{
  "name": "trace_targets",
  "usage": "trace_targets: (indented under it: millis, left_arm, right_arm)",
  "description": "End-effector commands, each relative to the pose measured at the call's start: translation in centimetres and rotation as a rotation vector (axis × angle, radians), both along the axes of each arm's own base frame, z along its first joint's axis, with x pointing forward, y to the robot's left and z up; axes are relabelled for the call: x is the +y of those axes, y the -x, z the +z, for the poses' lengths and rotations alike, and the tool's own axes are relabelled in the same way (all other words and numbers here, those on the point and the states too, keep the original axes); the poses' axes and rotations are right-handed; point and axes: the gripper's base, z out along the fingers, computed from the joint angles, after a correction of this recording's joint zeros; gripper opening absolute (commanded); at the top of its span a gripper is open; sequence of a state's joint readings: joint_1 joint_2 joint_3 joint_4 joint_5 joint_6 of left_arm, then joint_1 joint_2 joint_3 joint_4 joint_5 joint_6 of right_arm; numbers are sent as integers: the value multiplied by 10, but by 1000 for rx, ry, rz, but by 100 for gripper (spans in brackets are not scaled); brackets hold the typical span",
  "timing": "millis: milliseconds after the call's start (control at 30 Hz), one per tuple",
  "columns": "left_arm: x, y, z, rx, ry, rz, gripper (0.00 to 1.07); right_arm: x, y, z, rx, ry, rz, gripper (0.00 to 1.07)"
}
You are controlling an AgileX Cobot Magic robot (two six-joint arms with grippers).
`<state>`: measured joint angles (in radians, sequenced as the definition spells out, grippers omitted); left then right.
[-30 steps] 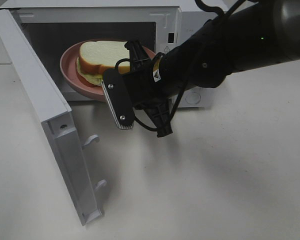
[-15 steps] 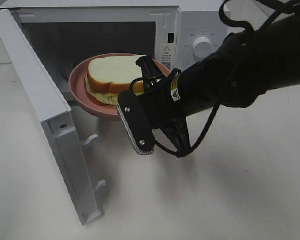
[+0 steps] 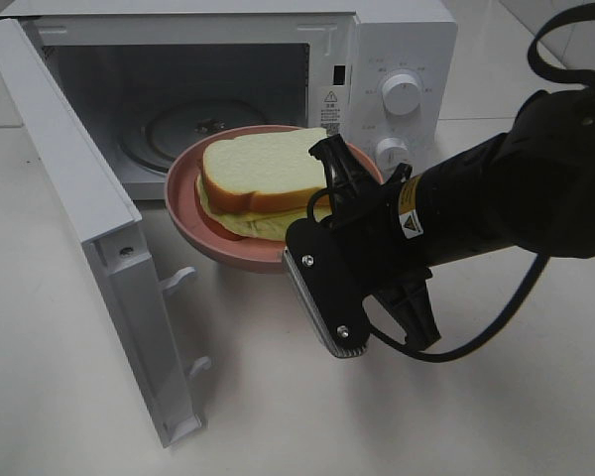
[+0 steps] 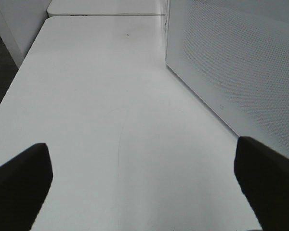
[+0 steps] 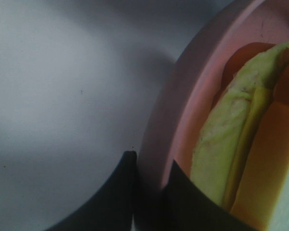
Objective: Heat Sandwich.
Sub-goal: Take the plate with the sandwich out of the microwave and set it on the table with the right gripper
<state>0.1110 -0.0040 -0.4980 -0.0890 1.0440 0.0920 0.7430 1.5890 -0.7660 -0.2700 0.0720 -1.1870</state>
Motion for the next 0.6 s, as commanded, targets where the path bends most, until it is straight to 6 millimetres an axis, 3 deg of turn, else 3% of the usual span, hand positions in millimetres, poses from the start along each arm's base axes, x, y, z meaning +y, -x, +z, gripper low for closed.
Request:
trace_targets:
  millis: [33, 600]
  left_arm:
    - [-1, 3, 0, -26, 4, 2, 97]
    - [-1, 3, 0, -26, 4, 2, 97]
  right_arm:
    - [-3, 5, 9, -39, -24, 20, 0]
    - [-36, 38, 21, -34, 0, 3, 0]
